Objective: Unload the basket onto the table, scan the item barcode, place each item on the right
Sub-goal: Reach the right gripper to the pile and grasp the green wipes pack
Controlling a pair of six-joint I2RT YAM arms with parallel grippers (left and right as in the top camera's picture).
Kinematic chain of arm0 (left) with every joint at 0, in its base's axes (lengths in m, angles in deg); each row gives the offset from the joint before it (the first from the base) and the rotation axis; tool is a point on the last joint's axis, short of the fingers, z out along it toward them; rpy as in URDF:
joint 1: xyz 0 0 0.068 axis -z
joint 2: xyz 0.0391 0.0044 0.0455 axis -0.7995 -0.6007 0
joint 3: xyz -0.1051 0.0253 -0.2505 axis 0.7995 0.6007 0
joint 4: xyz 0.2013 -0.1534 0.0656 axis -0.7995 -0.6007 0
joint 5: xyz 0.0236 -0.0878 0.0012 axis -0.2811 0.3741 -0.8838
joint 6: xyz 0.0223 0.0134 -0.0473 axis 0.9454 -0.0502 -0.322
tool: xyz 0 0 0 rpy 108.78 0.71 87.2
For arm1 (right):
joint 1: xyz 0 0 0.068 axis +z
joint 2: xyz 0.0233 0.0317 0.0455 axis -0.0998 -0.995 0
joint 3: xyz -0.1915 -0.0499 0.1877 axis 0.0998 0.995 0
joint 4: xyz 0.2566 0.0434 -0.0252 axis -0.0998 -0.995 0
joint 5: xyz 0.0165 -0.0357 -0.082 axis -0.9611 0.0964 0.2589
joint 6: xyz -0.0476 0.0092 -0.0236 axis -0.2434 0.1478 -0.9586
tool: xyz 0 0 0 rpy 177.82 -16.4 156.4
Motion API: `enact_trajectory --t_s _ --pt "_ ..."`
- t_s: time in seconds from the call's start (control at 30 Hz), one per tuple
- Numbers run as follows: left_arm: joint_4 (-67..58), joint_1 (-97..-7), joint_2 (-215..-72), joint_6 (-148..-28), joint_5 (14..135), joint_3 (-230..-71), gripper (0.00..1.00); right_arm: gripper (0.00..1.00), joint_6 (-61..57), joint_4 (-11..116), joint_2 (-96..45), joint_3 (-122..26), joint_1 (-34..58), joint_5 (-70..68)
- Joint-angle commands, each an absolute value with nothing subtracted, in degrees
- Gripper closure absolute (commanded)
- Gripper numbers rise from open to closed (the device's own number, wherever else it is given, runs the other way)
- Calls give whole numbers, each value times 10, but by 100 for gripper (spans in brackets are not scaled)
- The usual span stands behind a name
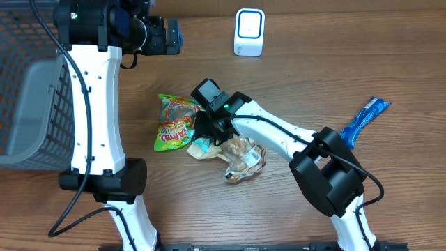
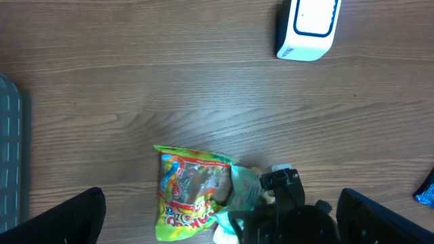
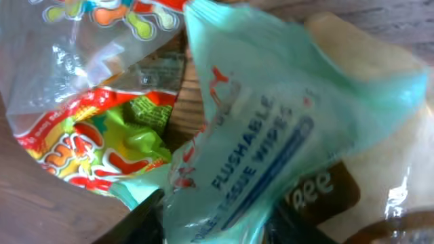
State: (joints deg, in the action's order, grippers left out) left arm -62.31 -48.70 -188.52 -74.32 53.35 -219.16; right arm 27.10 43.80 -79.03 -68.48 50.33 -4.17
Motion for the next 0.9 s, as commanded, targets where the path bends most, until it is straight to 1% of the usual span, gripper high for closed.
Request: enact_trajectory --t_s 0.0,0.1,0.17,0.3,0.37,0.43,0.63,0.73,0.8,0.83,0.87 --pt "-622 -489 -1890 -751 536 -2200 0 65 235 436 -802 -682 500 -25" --pt "-622 -489 -1890 -751 536 -2200 0 73 227 420 -801 -684 498 -37" --pt "-622 -489 -1890 -751 536 -2200 0 87 189 395 -794 -696 493 -60" --pt "-622 -489 -1890 -751 536 -2200 0 96 124 349 -771 -720 484 -60" --pt "-622 -489 -1890 -751 536 -2200 0 96 110 336 -758 -722 479 -64" --pt "-622 -489 -1890 -751 536 -2200 0 96 76 327 -743 -722 469 -103" --pt "-622 -489 -1890 -751 536 -2200 0 96 -19 328 -698 -722 411 -302" --pt "-622 -489 -1890 -751 536 -2200 0 96 -77 327 -679 -722 321 -522" --pt "-622 -489 -1890 -751 536 -2200 0 96 -90 327 -679 -722 281 -617" --pt "-622 -489 -1890 -751 536 -2200 0 96 -104 327 -679 -722 245 -692" --pt "-622 -489 -1890 -751 536 -2200 0 96 -105 327 -679 -722 218 -736"
